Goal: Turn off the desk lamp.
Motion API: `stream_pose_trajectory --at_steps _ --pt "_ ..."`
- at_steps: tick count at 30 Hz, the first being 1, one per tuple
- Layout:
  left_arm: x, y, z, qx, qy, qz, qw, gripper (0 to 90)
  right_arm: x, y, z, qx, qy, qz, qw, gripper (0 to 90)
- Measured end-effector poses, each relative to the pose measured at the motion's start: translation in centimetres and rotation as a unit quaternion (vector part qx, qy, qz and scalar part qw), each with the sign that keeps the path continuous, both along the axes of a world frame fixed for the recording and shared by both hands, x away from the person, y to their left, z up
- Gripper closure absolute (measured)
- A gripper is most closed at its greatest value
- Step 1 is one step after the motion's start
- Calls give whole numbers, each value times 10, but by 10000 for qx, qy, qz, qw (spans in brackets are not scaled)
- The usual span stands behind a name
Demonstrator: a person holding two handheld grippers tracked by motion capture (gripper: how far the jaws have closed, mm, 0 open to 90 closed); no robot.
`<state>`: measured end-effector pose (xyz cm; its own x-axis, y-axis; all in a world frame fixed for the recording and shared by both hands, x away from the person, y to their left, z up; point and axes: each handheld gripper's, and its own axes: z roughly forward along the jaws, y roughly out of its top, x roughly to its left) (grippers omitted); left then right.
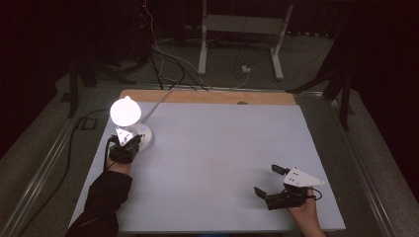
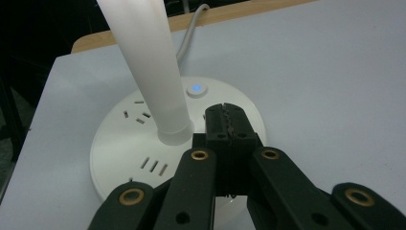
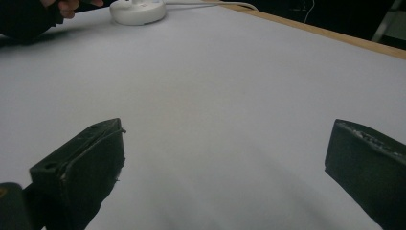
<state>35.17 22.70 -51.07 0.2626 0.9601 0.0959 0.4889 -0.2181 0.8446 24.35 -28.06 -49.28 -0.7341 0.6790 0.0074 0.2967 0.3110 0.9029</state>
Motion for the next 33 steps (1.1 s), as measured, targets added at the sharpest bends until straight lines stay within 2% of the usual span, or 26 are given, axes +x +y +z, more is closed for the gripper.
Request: stream_pose_trajectory --at_steps 10,22,24,26,28,29,30,31,32,33 --pt "2 -1 -5 60 108 -26 9999 900 0 -1 0 -15 -11 10 10000 0" --pt "3 -2 -8 108 123 -4 9999 900 -1 0 0 -20 -2 5 10000 0" --pt "3 -2 -8 185 110 -58 9998 900 0 0 0 -13 9 0 10000 0" --pt "5 1 -8 2 157 -33 9999 900 0 0 -1 -24 27 -2 10000 0" --pt "5 3 -8 4 133 -87 9999 900 -1 0 0 -37 4 12 10000 0" --pt "5 4 -8 -69 138 -76 9999 900 -1 0 0 -37 4 12 10000 0" --pt "2 6 -5 -188 69 -28 9998 900 0 0 0 -16 -1 6 10000 0" --pt "2 6 -5 -188 69 -28 9998 900 0 0 0 -16 -1 6 10000 0" --pt "0 6 2 -222 -28 -16 9997 900 0 -1 0 -19 -5 3 10000 0" --pt "0 7 5 -311 -23 -37 9995 874 0 -1 0 -19 -16 2 10000 0"
